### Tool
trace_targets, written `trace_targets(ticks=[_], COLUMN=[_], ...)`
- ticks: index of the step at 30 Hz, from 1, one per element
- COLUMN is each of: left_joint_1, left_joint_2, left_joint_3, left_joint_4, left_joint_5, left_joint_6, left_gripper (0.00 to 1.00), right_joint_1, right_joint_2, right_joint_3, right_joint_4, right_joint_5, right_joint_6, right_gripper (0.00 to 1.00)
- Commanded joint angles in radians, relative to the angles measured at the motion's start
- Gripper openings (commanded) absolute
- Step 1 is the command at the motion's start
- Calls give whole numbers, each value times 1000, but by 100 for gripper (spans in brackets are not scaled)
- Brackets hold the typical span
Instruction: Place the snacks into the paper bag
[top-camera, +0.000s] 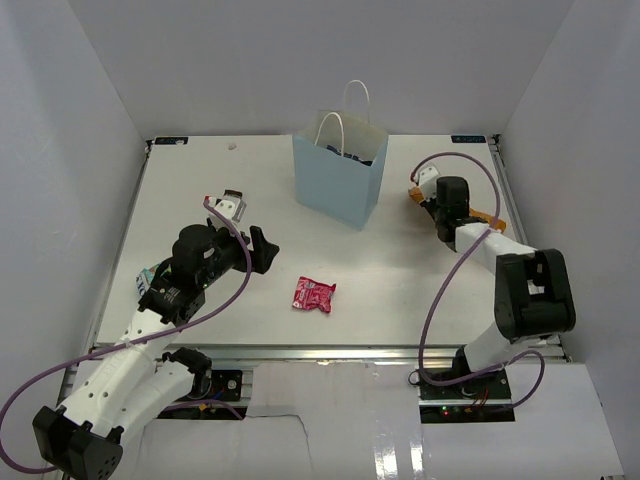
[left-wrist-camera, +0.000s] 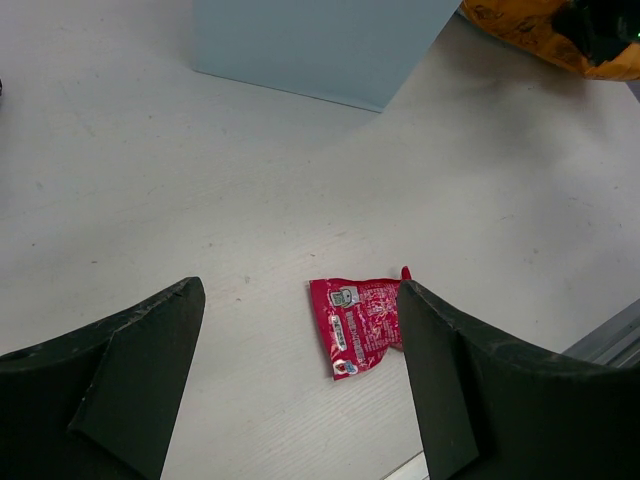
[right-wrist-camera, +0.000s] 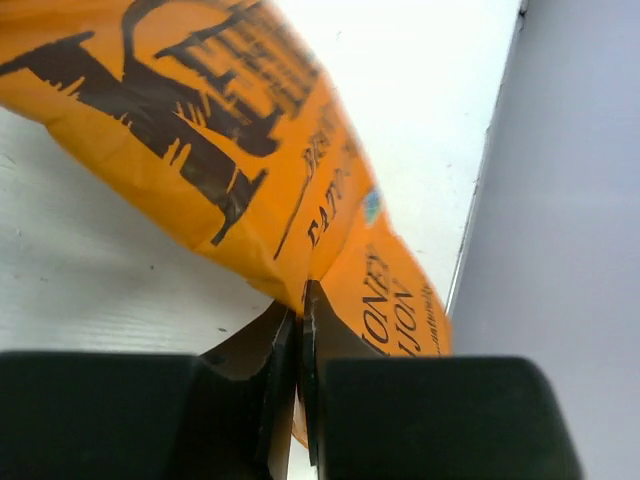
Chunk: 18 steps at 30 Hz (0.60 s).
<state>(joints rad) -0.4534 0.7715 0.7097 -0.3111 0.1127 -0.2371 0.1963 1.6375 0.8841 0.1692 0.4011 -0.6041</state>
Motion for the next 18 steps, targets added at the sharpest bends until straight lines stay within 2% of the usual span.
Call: trace_targets(ticks=[1,7,18], left_joint_1=[4,4,4], left_joint_2=[-9,-12,-17], left_joint_3=[-4,-6,-9], left_joint_4=[3,3,4], left_joint_5=[7,13,1], left_joint_6=[-4,-5,-7], left_gripper=[88,88,88], right_joint_1=[-63,-168,-182], right_joint_2=[-140,-342,-455], right_joint_3=[38,157,323], right_joint_4=[-66,-227,-224], right_joint_5=[-192,-526,-774], right_joint_6=[61,84,283], right_gripper=[8,8,8])
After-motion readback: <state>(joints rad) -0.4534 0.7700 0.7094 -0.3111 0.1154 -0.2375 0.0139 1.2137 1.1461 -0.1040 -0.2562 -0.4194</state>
